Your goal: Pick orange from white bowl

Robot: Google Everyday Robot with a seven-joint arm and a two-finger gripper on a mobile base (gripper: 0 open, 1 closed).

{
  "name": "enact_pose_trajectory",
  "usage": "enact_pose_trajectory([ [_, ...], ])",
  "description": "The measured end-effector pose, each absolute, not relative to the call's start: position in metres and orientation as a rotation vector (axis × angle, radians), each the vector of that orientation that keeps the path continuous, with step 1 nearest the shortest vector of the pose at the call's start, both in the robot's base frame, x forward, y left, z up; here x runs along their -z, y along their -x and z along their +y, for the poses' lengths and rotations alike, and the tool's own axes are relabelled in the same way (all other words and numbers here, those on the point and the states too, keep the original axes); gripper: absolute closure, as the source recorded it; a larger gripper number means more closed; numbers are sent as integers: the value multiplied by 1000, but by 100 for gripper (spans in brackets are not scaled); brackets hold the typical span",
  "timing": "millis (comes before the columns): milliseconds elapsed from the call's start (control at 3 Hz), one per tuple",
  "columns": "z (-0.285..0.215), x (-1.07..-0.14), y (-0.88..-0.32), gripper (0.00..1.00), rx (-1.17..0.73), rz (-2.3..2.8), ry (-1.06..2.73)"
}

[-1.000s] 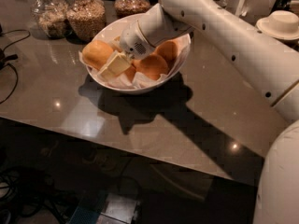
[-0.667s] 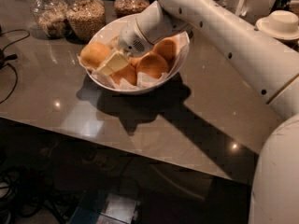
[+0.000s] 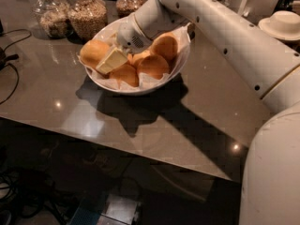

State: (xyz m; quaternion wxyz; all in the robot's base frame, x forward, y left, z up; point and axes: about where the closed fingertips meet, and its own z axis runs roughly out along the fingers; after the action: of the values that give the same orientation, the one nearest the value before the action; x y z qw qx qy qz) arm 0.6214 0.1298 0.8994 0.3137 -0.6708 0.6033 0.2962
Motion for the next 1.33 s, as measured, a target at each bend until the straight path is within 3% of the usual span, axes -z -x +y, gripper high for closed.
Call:
enact_pose_trajectory([
  [1000, 141, -967, -597, 100, -635, 1392, 1872],
  [1333, 108, -977, -581, 100, -560, 1432, 1752],
])
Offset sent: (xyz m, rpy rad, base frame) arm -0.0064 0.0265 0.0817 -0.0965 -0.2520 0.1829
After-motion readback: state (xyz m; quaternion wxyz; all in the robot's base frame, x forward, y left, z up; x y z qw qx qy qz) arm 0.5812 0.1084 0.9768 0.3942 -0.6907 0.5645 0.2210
